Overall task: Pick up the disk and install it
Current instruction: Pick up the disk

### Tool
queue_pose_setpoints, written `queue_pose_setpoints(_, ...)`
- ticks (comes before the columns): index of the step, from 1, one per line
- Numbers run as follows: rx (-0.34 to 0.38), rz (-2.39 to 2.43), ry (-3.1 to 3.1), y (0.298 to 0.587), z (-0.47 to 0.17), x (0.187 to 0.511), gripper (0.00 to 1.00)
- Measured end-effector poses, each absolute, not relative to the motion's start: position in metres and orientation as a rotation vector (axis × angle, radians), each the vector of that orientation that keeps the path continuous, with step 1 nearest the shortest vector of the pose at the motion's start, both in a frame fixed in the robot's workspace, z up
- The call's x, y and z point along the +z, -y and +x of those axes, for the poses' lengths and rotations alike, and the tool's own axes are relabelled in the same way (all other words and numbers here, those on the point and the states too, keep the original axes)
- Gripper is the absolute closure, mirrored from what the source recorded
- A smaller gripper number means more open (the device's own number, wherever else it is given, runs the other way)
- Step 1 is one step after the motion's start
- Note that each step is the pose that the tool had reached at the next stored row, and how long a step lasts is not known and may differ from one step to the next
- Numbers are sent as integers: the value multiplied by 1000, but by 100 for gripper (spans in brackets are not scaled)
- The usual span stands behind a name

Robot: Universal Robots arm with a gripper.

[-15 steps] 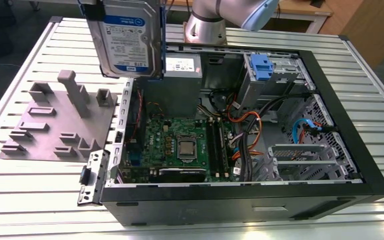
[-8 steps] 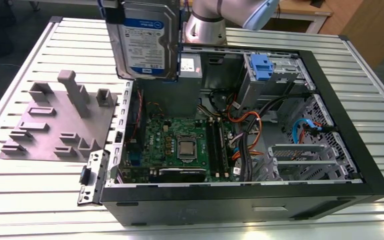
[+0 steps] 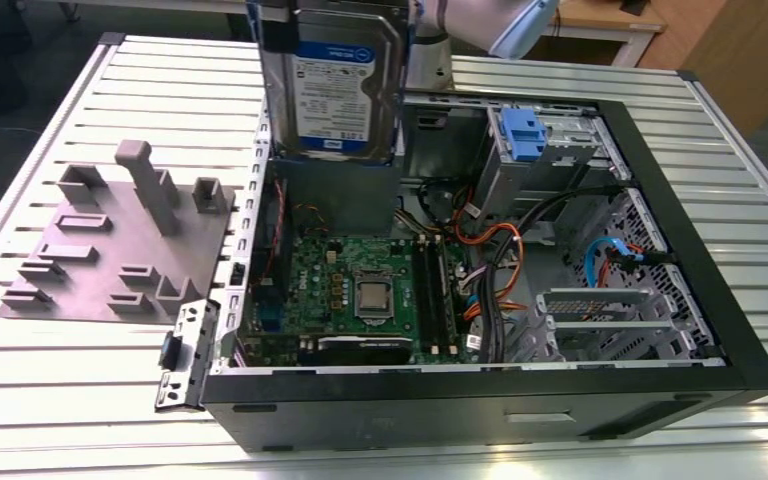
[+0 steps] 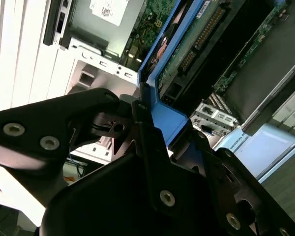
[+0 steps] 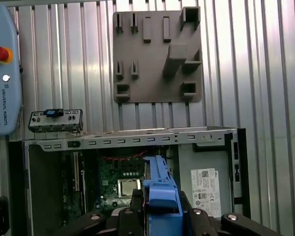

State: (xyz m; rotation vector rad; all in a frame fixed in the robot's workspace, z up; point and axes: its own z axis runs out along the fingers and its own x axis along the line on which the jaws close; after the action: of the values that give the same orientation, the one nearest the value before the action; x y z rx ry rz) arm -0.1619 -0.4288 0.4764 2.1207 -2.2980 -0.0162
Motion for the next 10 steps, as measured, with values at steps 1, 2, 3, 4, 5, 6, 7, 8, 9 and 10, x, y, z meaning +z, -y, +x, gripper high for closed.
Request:
queue_pose_setpoints(1, -16, 2121, 2298, 429, -158, 476, 64)
queue_pose_setpoints(2, -16, 2121, 2298, 429, -153, 476, 64)
queue_pose_setpoints(3, -16, 2120, 2298, 429, -149, 476, 64)
queue_pose_setpoints(4, -16, 2120, 2298, 429, -145, 476, 64)
queue_pose_setpoints(5, -16, 2121, 2298, 429, -142, 475, 64)
queue_pose_setpoints(6, -16, 2120, 2298, 429, -138, 475, 64)
queue_pose_setpoints(7, -16, 2120, 2298, 429, -135, 475, 64)
queue_pose_setpoints(8, -16, 2120, 2298, 429, -132, 475, 64)
queue_pose_setpoints(9, -16, 2121, 2298, 429, -129, 475, 64)
queue_pose_setpoints(10, -16, 2121, 2298, 429, -126, 475, 64)
